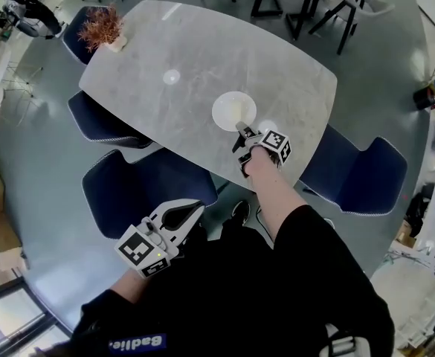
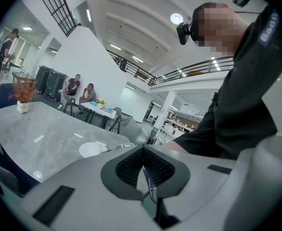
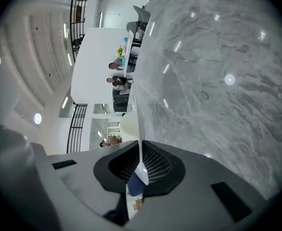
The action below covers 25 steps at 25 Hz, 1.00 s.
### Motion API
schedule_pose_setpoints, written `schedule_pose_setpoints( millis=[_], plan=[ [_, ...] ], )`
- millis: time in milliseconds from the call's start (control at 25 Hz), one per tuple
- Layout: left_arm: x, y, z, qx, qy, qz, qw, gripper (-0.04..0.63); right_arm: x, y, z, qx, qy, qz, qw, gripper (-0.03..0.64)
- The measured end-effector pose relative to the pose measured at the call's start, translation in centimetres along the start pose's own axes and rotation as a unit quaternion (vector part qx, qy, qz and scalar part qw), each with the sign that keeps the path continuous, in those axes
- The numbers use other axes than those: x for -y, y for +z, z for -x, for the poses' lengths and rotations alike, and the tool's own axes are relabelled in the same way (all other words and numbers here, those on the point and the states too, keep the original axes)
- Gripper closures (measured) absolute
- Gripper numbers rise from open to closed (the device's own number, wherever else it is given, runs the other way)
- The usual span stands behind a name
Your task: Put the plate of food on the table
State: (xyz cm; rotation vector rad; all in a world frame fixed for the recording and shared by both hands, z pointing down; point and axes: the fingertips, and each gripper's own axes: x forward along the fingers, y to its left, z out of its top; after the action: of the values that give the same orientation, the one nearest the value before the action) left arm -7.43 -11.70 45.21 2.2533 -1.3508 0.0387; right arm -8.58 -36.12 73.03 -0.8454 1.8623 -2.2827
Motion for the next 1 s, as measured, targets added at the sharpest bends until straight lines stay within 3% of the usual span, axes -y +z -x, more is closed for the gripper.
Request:
schedule_pose_setpoints(
  millis=[400, 760, 1000],
  plan=[
    [-1.2, -0.7, 0.8, -0.009, 0.007, 0.009, 0.9999, 0.588, 2.6, 1.0, -2.8, 0.014, -0.046, -0.008, 0.999, 0.597],
    [-1.7, -2.3, 1.5, -0.024, 0.01, 0.021, 0.9994, 0.588, 3.9, 1.5, -3.7, 0.025, -0.06, -0.019, 0.998, 0.597],
    [-2.0, -2.7, 1.8, -0.024, 0.013, 0.026, 0.9993, 0.588, 4.7, 1.9, -3.8, 0.029, -0.111, 0.007, 0.993, 0.597]
  ],
)
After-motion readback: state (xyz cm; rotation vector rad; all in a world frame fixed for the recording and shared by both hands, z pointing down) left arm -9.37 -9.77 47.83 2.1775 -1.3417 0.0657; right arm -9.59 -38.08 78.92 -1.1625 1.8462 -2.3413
